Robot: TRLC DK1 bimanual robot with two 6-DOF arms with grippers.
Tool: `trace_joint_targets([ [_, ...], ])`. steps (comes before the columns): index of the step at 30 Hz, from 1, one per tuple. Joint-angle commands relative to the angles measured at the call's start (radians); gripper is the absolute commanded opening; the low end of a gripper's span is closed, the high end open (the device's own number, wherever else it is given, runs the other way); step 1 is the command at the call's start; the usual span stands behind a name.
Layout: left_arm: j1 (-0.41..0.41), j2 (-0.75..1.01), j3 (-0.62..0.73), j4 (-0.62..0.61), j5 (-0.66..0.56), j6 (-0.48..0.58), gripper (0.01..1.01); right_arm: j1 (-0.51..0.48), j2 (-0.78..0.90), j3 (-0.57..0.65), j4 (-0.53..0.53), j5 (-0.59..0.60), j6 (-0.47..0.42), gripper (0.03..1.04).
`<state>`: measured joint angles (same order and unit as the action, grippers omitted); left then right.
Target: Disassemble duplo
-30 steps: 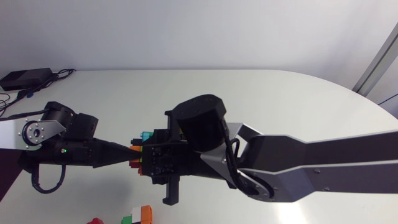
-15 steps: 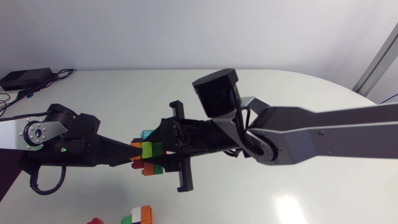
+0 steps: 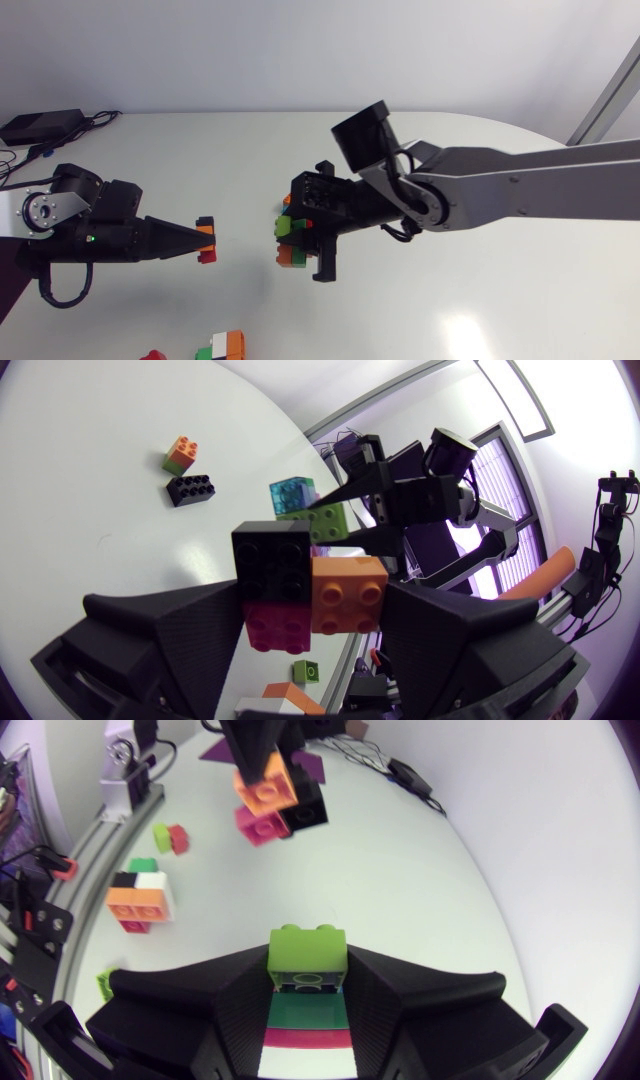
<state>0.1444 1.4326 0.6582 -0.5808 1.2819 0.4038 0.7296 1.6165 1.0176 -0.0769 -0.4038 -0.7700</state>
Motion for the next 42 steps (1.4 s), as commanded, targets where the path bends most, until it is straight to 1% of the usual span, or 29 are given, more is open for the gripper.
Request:
trace_joint_targets([
  [1, 0.006, 0.0, 0.018, -0.01, 0.004, 0.029, 0.402, 0.033, 0.082, 0.039, 0.012, 0.111, 0.008, 0.37],
  [3, 0.017, 0.002, 0.018, -0.008, -0.001, 0.036, 0.402, 0.054, 0.121, 0.05, 0.039, 0.223, 0.008, 0.37],
  [5, 0.044, 0.011, 0.023, 0.012, -0.036, 0.035, 0.402, 0.065, 0.146, 0.064, 0.04, 0.278, 0.008, 0.37],
  [8, 0.046, 0.038, 0.026, 0.091, -0.107, -0.002, 0.402, 0.067, 0.152, 0.067, 0.04, 0.289, 0.008, 0.37],
  [10, 0.047, 0.045, 0.02, 0.136, -0.141, -0.037, 0.402, 0.068, 0.152, 0.065, 0.04, 0.289, 0.008, 0.37],
  [12, 0.037, 0.045, 0.009, 0.2, -0.199, -0.085, 0.402, 0.067, 0.152, 0.065, 0.04, 0.293, 0.008, 0.37],
  [13, 0.018, 0.046, 0.0, 0.24, -0.253, -0.112, 0.402, 0.067, 0.152, 0.065, 0.04, 0.293, 0.008, 0.37],
  [15, -0.034, 0.046, -0.019, 0.312, -0.401, -0.148, 0.402, 0.067, 0.151, 0.064, 0.04, 0.295, 0.008, 0.37],
  [17, -0.081, 0.026, -0.035, 0.371, -0.513, -0.138, 0.402, 0.067, 0.148, 0.064, 0.042, 0.298, 0.006, 0.37],
  [21, -0.186, -0.072, -0.028, 0.369, -0.759, -0.138, 0.402, 0.068, 0.143, 0.058, 0.042, 0.306, 0.003, 0.37],
  [23, -0.243, -0.098, -0.019, 0.36, -0.903, -0.137, 0.402, 0.068, 0.143, 0.056, 0.042, 0.307, 0.003, 0.37],
  [25, -0.292, -0.089, 0.001, 0.315, -1.047, -0.1, 0.403, 0.068, 0.145, 0.055, 0.042, 0.309, 0.003, 0.37],
  [26, -0.312, -0.072, 0.017, 0.282, -1.095, -0.082, 0.403, 0.068, 0.145, 0.055, 0.042, 0.31, 0.003, 0.37],
  [28, -0.328, -0.017, 0.058, 0.197, -1.135, -0.051, 0.403, 0.068, 0.145, 0.055, 0.042, 0.31, 0.003, 0.37],
  [29, -0.339, 0.011, 0.073, 0.17, -1.158, -0.054, 0.402, 0.07, 0.145, 0.055, 0.042, 0.31, 0.003, 0.37],
  [32, -0.394, 0.091, 0.081, 0.159, -1.288, -0.079, 0.403, 0.073, 0.141, 0.052, 0.042, 0.319, 0.003, 0.37],
  [34, -0.394, 0.141, 0.092, 0.144, -1.302, -0.089, 0.403, 0.073, 0.14, 0.052, 0.042, 0.321, 0.003, 0.37],
  [38, -0.365, 0.201, 0.109, 0.141, -1.328, -0.092, 0.413, 0.073, 0.138, 0.05, 0.042, 0.321, 0.003, 0.37],
  [42, -0.358, 0.232, 0.121, 0.141, -1.331, -0.099, 0.557, 0.073, 0.137, 0.05, 0.042, 0.321, 0.005, 0.37],
])
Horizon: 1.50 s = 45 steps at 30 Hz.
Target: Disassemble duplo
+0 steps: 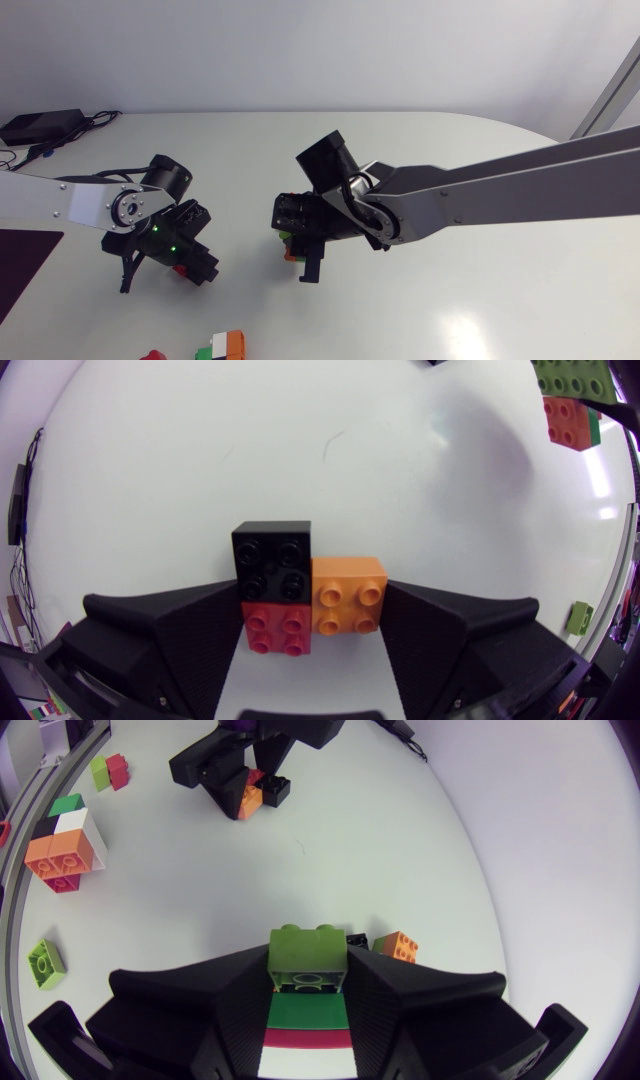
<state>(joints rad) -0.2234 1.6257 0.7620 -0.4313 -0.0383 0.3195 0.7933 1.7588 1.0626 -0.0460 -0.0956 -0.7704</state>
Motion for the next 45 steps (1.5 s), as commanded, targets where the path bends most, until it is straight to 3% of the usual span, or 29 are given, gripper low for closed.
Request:
trace_joint_targets([
  [1, 0.013, 0.045, 0.02, -0.009, -0.011, -0.017, 0.572, 0.009, -0.007, 0.005, 0.011, 0.013, 0.005, 0.37],
  [4, 0.025, 0.057, 0.028, -0.009, -0.012, -0.036, 0.585, 0.009, -0.01, 0.004, 0.011, 0.013, 0.005, 0.37],
  [5, 0.032, 0.06, 0.03, -0.009, -0.011, -0.039, 0.631, 0.009, -0.01, 0.004, 0.012, 0.013, 0.005, 0.37],
  [8, 0.041, 0.068, 0.031, -0.009, -0.011, -0.039, 0.98, 0.009, -0.01, 0.0, 0.023, 0.014, 0.005, 0.37],
  [20, 0.114, -0.029, 0.022, 0.08, -0.009, -0.069, 0.989, 0.001, -0.042, -0.012, 0.049, 0.007, 0.022, 0.38],
  [23, 0.113, -0.138, -0.012, 0.137, 0.011, -0.073, 0.987, -0.022, -0.079, -0.001, 0.037, -0.079, 0.075, 0.38],
  [30, 0.055, -0.392, -0.107, 0.263, 0.081, -0.073, 0.985, -0.134, -0.156, 0.065, -0.069, -0.431, 0.263, 0.37],
  [34, 0.001, -0.549, -0.188, 0.361, 0.124, -0.073, 0.98, -0.157, -0.167, 0.085, -0.08, -0.523, 0.329, 0.37],
  [38, -0.013, -0.655, -0.225, 0.364, 0.327, -0.105, 0.974, -0.184, -0.179, 0.097, -0.072, -0.609, 0.395, 0.37],
  [40, 0.03, -0.667, -0.224, 0.353, 0.505, -0.148, 0.974, -0.187, -0.194, 0.083, -0.046, -0.615, 0.407, 0.37],
  [43, 0.121, -0.658, -0.216, 0.344, 0.75, -0.212, 0.974, -0.18, -0.219, 0.034, 0.063, -0.607, 0.448, 0.37],
  [45, 0.137, -0.649, -0.211, 0.333, 0.831, -0.227, 0.972, -0.175, -0.22, 0.016, 0.14, -0.599, 0.491, 0.37],
])
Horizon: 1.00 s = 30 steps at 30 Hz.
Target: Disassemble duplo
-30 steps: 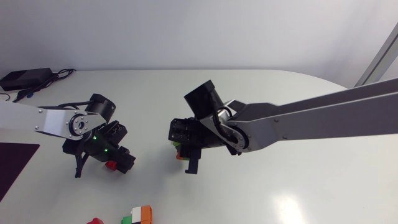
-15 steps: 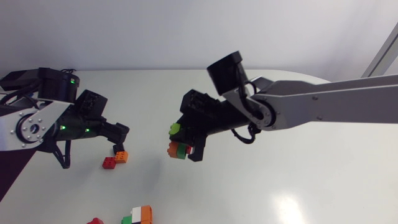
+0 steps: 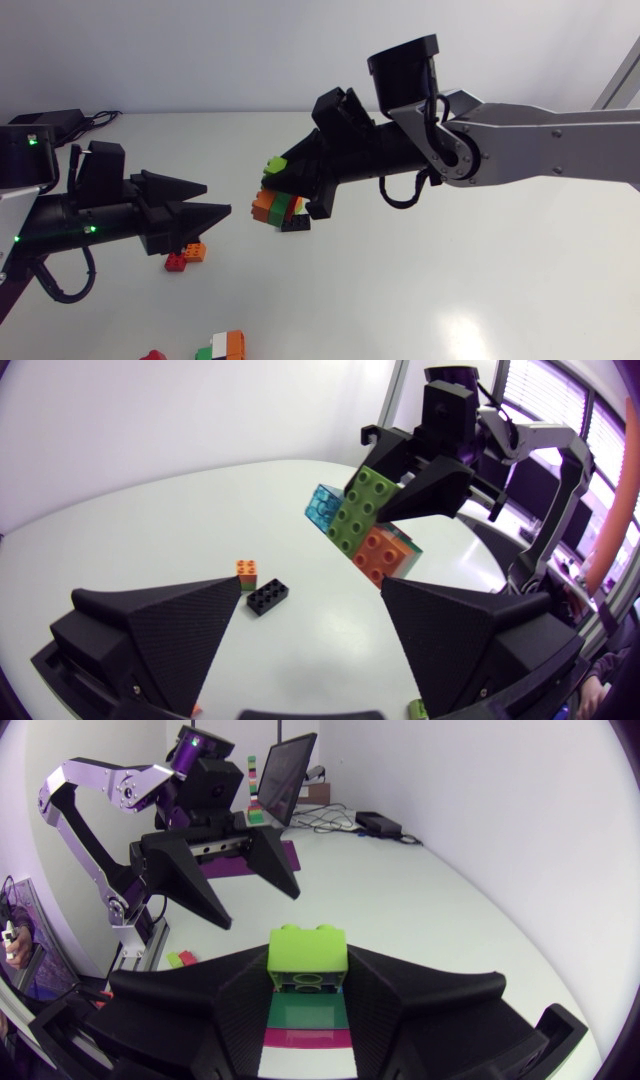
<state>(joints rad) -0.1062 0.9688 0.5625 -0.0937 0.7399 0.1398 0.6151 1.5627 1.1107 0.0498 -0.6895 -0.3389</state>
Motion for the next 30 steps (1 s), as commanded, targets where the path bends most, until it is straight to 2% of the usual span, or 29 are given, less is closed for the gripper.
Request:
trace_joint_targets([
  [1, 0.031, 0.019, -0.01, -0.008, 0.104, -0.057, 0.97, 0.008, -0.021, -0.04, 0.082, 0.011, 0.084, 0.37],
  [5, 0.051, 0.074, -0.003, -0.011, 0.246, -0.08, 0.969, 0.014, 0.005, -0.055, 0.2, 0.048, 0.147, 0.37],
  [10, 0.089, 0.122, 0.002, -0.012, 0.443, -0.082, 0.967, 0.034, 0.026, -0.064, 0.266, 0.073, 0.161, 0.37],
  [13, 0.099, 0.133, 0.002, -0.012, 0.489, -0.08, 0.967, 0.051, 0.028, -0.071, 0.28, 0.074, 0.158, 0.37],
  [20, 0.088, 0.151, 0.002, -0.011, 0.5, -0.082, 0.967, 0.1, 0.025, -0.091, 0.283, 0.076, 0.12, 0.37],
  [30, 0.076, 0.163, 0.004, -0.011, 0.503, -0.082, 0.954, 0.189, 0.039, -0.106, 0.282, 0.18, 0.043, 0.37],
])
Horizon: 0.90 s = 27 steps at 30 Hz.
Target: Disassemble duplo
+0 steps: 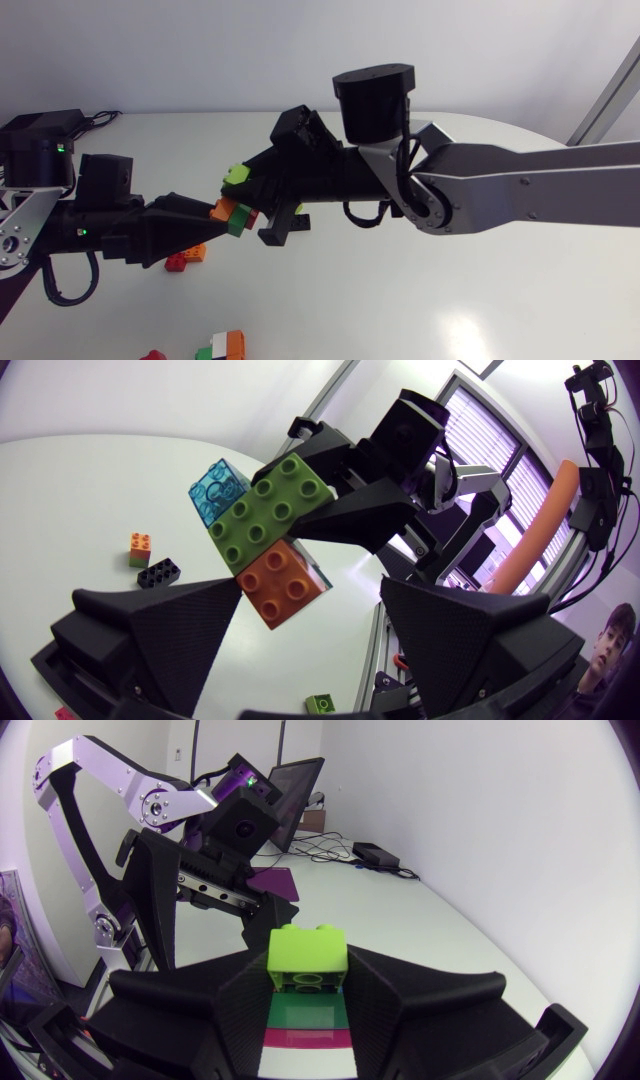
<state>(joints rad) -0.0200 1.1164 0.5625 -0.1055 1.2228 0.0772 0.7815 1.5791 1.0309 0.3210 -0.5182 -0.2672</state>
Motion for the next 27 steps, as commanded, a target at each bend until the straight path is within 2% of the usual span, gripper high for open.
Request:
trace_joint_targets([
  [1, -0.012, 0.019, 0.004, 0.003, 0.02, -0.017, 0.954, 0.032, 0.024, -0.029, 0.01, 0.021, -0.037, 0.37],
  [14, -0.023, 0.057, 0.004, 0.01, 0.018, -0.008, 0.905, 0.081, 0.01, -0.037, 0.016, 0.069, -0.056, 0.37],
  [16, -0.031, 0.059, 0.004, 0.01, 0.017, -0.005, 0.83, 0.081, 0.007, -0.038, 0.023, 0.076, -0.056, 0.37],
  [21, -0.043, 0.063, 0.002, 0.01, 0.017, -0.001, 0.744, 0.081, 0.001, -0.043, 0.035, 0.095, -0.056, 0.37],
  [22, -0.044, 0.062, 0.002, 0.01, 0.017, -0.001, 0.71, 0.081, -0.001, -0.043, 0.035, 0.099, -0.056, 0.37],
  [24, -0.052, 0.062, -0.001, 0.009, 0.017, 0.004, 0.577, 0.082, -0.007, -0.045, 0.036, 0.109, -0.058, 0.37],
  [26, -0.055, 0.062, -0.003, 0.01, 0.017, 0.015, 0.348, 0.082, -0.013, -0.045, 0.036, 0.115, -0.058, 0.37],
  [27, -0.054, 0.062, -0.004, 0.01, 0.017, 0.019, 0.274, 0.082, -0.014, -0.045, 0.035, 0.116, -0.058, 0.37],
])
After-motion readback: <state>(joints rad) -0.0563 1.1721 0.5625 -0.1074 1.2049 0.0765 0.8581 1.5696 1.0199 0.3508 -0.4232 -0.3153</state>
